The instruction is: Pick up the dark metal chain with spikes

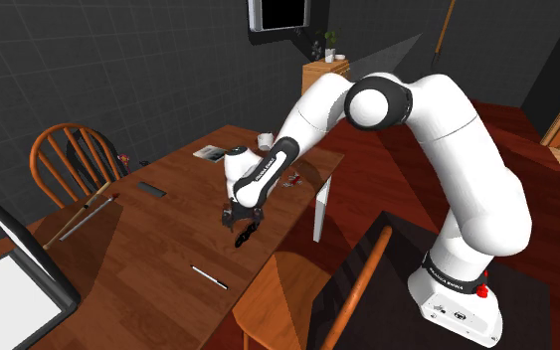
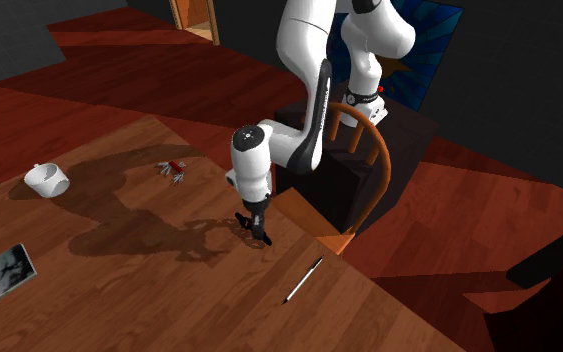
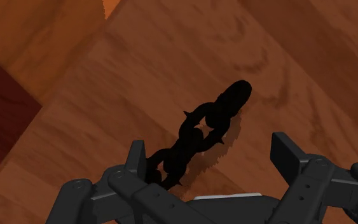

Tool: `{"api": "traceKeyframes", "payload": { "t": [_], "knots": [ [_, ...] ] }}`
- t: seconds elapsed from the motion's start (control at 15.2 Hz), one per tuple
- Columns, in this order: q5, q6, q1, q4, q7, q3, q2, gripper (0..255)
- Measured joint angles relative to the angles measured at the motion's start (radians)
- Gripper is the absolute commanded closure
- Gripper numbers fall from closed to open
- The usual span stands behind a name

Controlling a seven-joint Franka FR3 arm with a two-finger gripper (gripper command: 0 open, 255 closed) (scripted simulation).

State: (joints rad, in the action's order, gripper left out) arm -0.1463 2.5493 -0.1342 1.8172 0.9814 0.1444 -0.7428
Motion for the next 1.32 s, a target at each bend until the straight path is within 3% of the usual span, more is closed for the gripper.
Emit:
{"api": "traceKeyframes", "payload": {
  "t": [0.53, 0.59, 1.32],
  "knots": [
    [-0.010, 0.046, -0.016, -0.058, 0.013, -0.016, -0.102, 0],
    [-0.011, 0.049, -0.016, -0.058, 0.013, -0.017, -0.105, 255],
    [-0.011, 0.048, -0.016, -0.058, 0.013, -0.016, -0.103, 255]
  ]
}}
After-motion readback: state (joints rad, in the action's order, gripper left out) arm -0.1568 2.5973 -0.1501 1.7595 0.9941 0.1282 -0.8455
